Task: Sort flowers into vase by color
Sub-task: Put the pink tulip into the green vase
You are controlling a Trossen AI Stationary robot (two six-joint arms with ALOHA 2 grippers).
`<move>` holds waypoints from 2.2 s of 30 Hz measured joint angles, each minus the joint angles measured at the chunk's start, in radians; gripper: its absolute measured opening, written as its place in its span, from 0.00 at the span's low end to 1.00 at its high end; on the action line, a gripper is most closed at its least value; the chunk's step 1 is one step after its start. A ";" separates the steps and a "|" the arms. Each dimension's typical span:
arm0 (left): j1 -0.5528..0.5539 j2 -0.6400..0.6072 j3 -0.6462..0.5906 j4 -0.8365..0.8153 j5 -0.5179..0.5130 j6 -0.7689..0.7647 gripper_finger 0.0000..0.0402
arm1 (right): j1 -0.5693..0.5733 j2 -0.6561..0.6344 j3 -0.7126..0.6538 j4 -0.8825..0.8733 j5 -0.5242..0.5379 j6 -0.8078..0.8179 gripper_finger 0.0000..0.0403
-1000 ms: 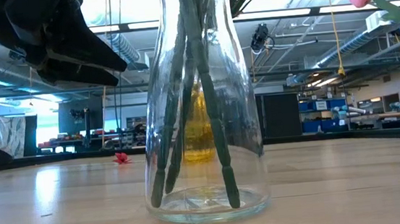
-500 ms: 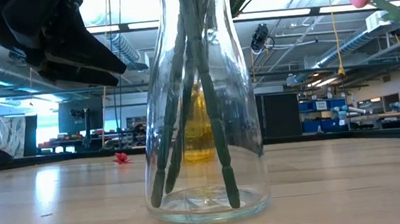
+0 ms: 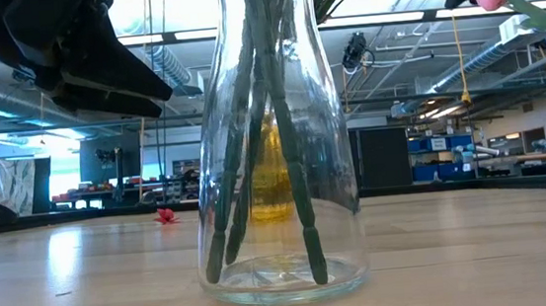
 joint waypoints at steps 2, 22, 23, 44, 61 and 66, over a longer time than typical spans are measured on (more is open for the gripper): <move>0.000 0.000 0.000 0.000 0.000 0.001 0.83 | -0.010 0.010 0.000 -0.021 -0.019 -0.005 0.00; 0.000 0.000 0.000 -0.001 0.000 0.105 0.83 | -0.017 0.049 0.000 -0.131 -0.036 -0.019 0.00; 0.000 0.000 0.000 -0.003 0.000 0.105 0.83 | -0.017 0.049 0.000 -0.138 -0.036 -0.019 0.00; 0.000 0.000 0.000 -0.023 0.000 0.105 0.83 | -0.016 0.035 0.001 -0.155 -0.117 0.005 0.00; 0.000 0.000 0.000 -0.023 0.000 0.153 0.83 | -0.005 0.027 0.056 -0.156 -0.129 0.059 0.00; 0.000 0.000 0.000 -0.023 0.000 0.157 0.83 | -0.003 0.051 0.056 -0.156 -0.042 0.029 0.00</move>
